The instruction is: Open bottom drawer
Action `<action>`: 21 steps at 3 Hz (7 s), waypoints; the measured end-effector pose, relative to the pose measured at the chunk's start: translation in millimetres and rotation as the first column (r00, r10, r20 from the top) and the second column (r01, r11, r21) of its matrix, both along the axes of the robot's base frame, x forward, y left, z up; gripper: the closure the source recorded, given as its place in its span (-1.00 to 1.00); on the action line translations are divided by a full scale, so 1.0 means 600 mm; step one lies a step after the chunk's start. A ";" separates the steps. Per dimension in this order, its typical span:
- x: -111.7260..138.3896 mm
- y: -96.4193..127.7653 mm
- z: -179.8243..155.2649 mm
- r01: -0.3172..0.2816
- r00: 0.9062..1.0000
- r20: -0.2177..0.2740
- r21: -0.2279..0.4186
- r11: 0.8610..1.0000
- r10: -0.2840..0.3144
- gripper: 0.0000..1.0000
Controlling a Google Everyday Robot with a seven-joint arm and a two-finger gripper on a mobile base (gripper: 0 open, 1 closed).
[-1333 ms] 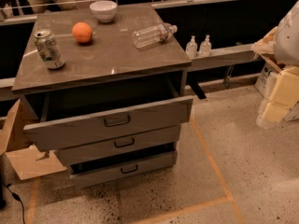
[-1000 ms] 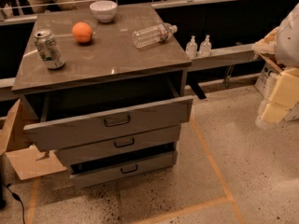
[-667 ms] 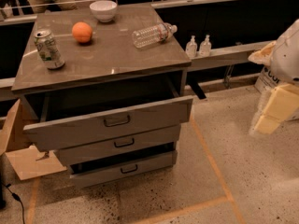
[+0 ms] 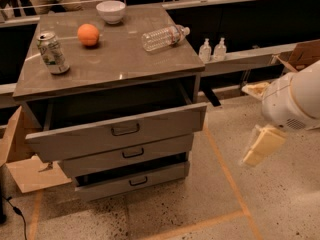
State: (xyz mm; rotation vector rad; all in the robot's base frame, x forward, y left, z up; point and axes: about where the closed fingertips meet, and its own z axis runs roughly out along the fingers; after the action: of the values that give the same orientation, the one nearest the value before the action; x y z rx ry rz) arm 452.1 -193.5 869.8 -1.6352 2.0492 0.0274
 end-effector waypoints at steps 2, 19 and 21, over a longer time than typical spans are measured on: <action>0.005 0.041 -0.176 -0.102 0.995 -0.024 -0.017 0.995 0.102 -1.00; 0.317 0.255 -1.058 -0.399 0.917 -0.042 -0.059 0.915 0.397 -1.00; 0.357 0.262 -1.114 -0.428 0.903 -0.033 -0.120 0.896 0.427 -1.00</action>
Offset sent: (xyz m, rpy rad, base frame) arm -0.0059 0.0381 -0.1911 -0.1019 0.0779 0.1941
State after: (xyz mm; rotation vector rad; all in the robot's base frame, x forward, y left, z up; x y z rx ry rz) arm 666.4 -36.2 201.3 -2.1390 1.6815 0.0587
